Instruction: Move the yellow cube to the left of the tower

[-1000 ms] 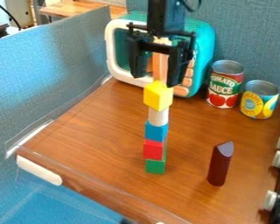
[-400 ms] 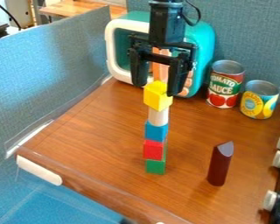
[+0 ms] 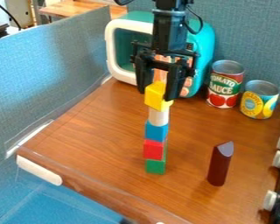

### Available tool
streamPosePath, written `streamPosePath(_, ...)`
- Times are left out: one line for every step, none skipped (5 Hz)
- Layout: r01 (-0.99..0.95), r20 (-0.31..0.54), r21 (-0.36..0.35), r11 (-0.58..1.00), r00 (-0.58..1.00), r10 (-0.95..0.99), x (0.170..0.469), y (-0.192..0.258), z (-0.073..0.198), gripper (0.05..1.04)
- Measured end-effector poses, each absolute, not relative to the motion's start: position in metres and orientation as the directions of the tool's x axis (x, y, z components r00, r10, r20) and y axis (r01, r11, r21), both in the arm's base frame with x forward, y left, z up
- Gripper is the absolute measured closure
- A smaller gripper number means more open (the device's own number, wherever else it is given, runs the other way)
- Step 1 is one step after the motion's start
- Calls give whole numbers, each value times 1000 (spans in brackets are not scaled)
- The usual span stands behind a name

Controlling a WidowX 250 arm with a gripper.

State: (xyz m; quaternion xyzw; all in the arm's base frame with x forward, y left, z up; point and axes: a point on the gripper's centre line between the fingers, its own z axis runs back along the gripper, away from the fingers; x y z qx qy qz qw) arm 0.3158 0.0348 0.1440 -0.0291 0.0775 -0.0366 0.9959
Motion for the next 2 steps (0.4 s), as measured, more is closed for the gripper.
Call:
streamPosePath(61,-148,-62,996,987,-70,316,35,145,511)
streamPosePath(61,-143,-62,996,987,-69,317,35,145,511)
